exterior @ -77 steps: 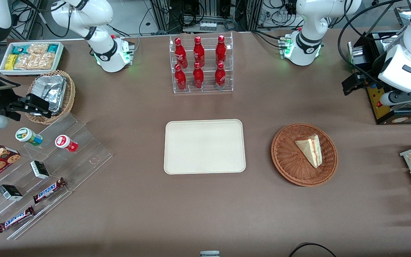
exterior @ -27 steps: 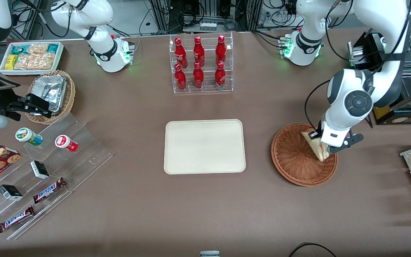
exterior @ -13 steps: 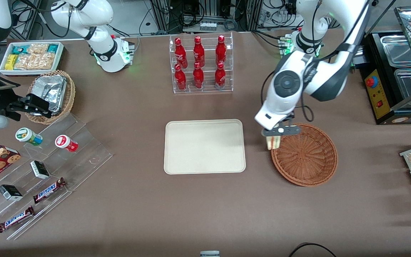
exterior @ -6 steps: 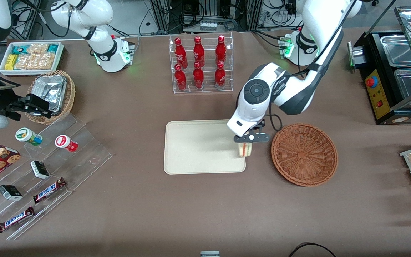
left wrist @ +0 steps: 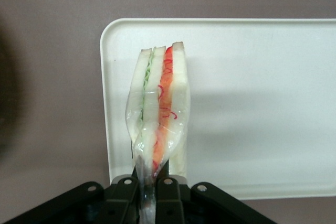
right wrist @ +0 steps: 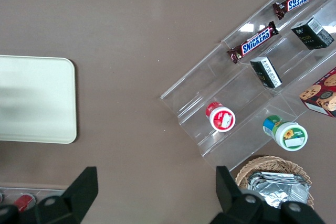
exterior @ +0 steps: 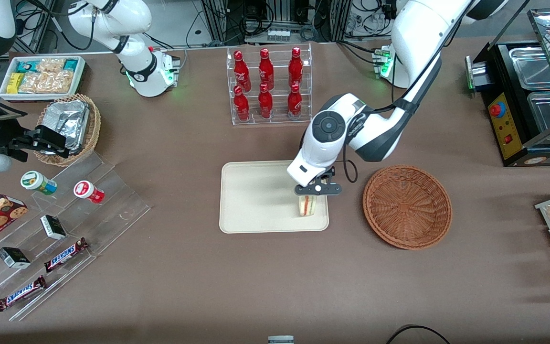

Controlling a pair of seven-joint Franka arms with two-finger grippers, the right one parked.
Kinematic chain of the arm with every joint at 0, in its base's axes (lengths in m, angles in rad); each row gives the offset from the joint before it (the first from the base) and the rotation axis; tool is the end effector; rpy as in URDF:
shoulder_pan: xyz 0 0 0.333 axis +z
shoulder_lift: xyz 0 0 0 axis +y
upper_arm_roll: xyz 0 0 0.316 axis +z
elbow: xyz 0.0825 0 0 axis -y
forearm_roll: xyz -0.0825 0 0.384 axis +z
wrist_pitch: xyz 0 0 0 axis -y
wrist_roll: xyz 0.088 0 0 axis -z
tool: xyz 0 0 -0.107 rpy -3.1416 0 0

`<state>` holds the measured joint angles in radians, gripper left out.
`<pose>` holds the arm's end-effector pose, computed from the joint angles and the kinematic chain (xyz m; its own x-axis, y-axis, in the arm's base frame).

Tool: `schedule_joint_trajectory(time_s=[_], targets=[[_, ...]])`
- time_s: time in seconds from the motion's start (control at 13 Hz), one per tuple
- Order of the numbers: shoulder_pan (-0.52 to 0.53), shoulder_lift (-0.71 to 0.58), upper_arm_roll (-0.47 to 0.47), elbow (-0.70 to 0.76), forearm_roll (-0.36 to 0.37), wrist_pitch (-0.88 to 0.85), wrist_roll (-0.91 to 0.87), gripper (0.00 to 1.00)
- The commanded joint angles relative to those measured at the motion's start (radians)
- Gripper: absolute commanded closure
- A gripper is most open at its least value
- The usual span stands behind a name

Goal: Place sandwich from basket to tray
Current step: 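Lower the sandwich onto the tray and open the left gripper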

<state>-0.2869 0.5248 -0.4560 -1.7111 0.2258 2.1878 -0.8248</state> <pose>0.5179 -0.4214 0.3117 0.9998 0.0059 -0.0176 0.0066 -0.9993 0.0358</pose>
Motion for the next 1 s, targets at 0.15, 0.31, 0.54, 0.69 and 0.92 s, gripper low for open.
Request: schedule_joint_trajectory(time_s=[0.15, 0.31, 0.54, 0.69, 0.92], targets=[[-0.012, 0.116, -0.061, 0.091, 0.211, -0.003, -0.178, 1.0], [-0.012, 0.119, -0.062, 0.091, 0.219, -0.003, -0.183, 1.0], [-0.012, 0.136, -0.064, 0.091, 0.256, -0.003, -0.207, 1.0], [-0.012, 0.162, -0.085, 0.091, 0.268, 0.012, -0.215, 1.0], [-0.014, 0.182, -0.093, 0.091, 0.277, 0.049, -0.237, 1.0]])
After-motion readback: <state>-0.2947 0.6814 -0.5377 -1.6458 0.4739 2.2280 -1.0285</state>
